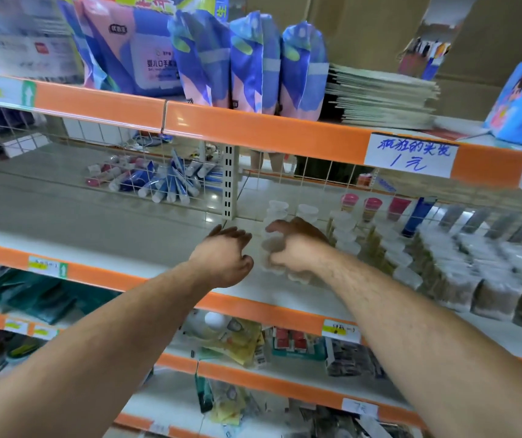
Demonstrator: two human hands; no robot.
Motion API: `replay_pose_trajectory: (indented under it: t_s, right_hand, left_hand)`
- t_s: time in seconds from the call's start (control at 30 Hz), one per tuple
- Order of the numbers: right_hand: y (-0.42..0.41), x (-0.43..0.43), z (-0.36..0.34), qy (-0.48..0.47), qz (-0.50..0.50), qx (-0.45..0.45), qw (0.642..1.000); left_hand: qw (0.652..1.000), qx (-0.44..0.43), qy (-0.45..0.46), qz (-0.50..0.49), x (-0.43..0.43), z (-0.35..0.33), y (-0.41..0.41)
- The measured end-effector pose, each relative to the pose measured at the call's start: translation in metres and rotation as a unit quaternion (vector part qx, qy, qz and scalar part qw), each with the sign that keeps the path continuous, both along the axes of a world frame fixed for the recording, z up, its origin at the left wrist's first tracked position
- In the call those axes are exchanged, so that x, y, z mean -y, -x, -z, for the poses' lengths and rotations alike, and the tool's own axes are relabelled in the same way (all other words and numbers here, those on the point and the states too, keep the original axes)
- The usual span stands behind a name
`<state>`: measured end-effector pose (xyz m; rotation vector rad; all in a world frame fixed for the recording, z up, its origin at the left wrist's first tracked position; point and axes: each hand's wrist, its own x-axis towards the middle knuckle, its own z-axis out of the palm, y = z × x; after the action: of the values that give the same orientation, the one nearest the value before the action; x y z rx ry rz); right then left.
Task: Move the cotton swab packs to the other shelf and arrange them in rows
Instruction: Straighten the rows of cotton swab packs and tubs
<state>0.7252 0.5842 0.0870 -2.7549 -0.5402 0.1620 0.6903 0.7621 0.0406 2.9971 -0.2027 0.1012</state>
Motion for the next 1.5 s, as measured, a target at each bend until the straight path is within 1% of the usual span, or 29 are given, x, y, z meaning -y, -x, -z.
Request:
replay_pose_trajectory:
  t_s: [0.17,0.27,0.37,0.47,0.57,0.63,0.67,0.73,0.8,0.83,0.9,0.97,1.1,1.17,1.23,1.33,1.4,1.47,1.5]
  right_hand:
    - [0.008,0.024,-0.022,-0.008,0.028,-0.016,0.999]
    - [0.016,0.028,-0.027,-0.008,0.042,-0.024,0.999]
    - [0.022,0.028,-0.027,-0.021,0.049,-0.013,0.998]
    - [0.025,0.030,-0.026,-0.024,0.061,-0.008,0.998]
    - [0.024,0.032,-0.023,-0.018,0.060,-0.020,0.998]
    - [0.022,0.035,-0.021,-0.047,0.055,-0.046,0.996]
    - [0.020,0.037,-0.020,-0.077,0.053,-0.063,0.994]
    - [0.017,0.042,-0.017,-0.152,0.044,-0.099,0.982]
    - [0.017,0.045,-0.012,-0.187,0.024,-0.120,0.975]
    - [0.016,0.045,-0.009,-0.189,0.014,-0.118,0.975]
    - [0.015,0.044,-0.003,-0.180,0.007,-0.086,0.980]
    - [0.014,0.043,-0.002,-0.174,0.016,-0.049,0.983]
    - [0.016,0.040,-0.003,-0.191,0.023,-0.043,0.980]
    - [0.016,0.037,-0.004,-0.190,0.020,-0.040,0.981]
    - [0.016,0.036,-0.004,-0.183,0.016,-0.039,0.982]
    - [0.018,0.034,-0.003,-0.182,0.014,-0.037,0.983]
    - [0.017,0.035,-0.002,-0.125,0.020,0.011,0.992]
    - [0.017,0.038,0.002,-0.016,0.017,0.062,0.998]
    - [0.015,0.041,0.005,0.037,0.007,0.071,0.997]
  left_hand:
    - [0.999,0.043,0.032,-0.006,0.013,-0.015,0.008]
    - [0.996,0.073,0.046,0.010,0.027,-0.016,0.011]
    - [0.994,0.034,0.099,0.016,0.045,-0.016,0.015]
    - [0.985,0.030,0.172,0.001,0.056,-0.016,0.018]
    - [0.975,0.012,0.221,-0.018,0.056,-0.013,0.018]
    - [0.959,-0.014,0.281,-0.030,0.053,-0.013,0.016]
    - [0.946,-0.031,0.321,-0.032,0.051,-0.012,0.016]
    - [0.909,-0.072,0.408,-0.037,0.045,-0.011,0.016]
    - [0.879,-0.101,0.463,-0.050,0.040,-0.008,0.014]
    - [0.869,-0.106,0.479,-0.054,0.037,-0.007,0.013]
    - [0.857,-0.118,0.499,-0.050,0.033,-0.007,0.011]
    - [0.855,-0.132,0.501,-0.034,0.032,-0.008,0.009]
    - [0.840,-0.155,0.519,-0.013,0.036,-0.008,0.007]
    - [0.847,-0.148,0.511,-0.002,0.036,-0.008,0.005]
    - [0.867,-0.129,0.481,-0.006,0.035,-0.008,0.002]
    - [0.887,-0.110,0.448,-0.013,0.035,-0.008,-0.002]
    - [0.924,-0.067,0.375,-0.012,0.036,-0.009,-0.001]
    - [0.961,-0.021,0.275,-0.021,0.035,-0.009,0.001]
    - [0.970,-0.004,0.242,-0.027,0.034,-0.007,0.000]
